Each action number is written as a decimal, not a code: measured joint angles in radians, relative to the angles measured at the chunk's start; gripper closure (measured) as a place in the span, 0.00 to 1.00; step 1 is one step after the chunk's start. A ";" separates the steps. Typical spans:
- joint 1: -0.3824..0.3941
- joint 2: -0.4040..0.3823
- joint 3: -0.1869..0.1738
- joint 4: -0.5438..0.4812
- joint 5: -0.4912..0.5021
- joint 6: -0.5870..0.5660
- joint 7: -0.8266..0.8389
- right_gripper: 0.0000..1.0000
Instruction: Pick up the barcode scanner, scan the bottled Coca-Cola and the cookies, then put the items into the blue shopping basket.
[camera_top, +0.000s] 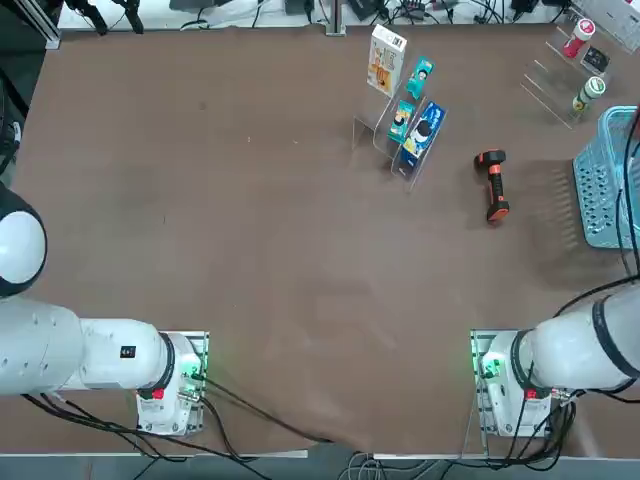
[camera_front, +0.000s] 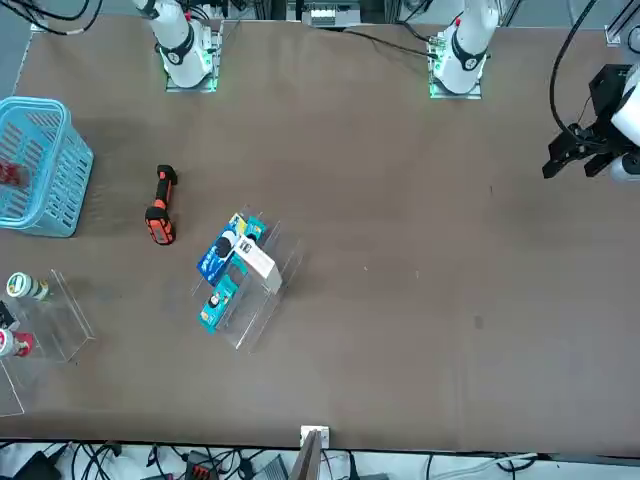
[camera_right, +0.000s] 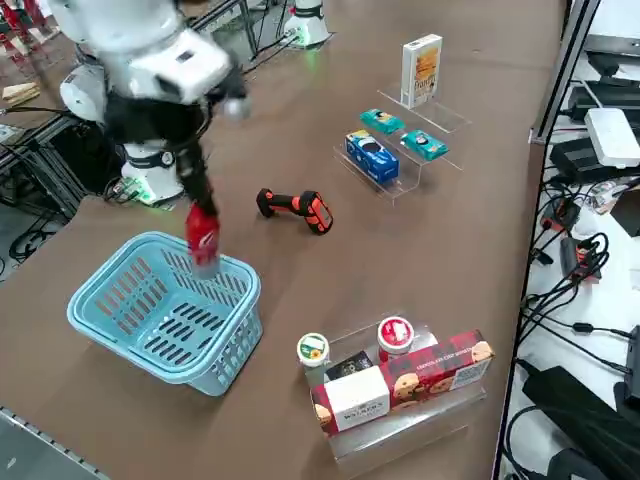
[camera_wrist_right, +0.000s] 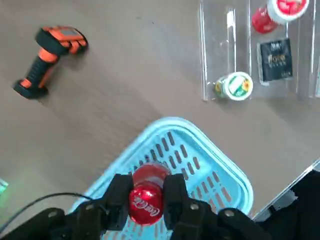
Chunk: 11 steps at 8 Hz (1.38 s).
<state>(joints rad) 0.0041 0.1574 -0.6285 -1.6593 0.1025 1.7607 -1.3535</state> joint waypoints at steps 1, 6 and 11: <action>-0.041 0.001 -0.004 -0.048 0.040 0.040 -0.073 0.63; -0.154 0.004 -0.005 -0.226 0.158 0.225 -0.330 0.63; -0.228 0.095 -0.004 -0.306 0.355 0.314 -0.546 0.63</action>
<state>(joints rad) -0.2235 0.2526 -0.6329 -1.9656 0.4576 2.0750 -1.8996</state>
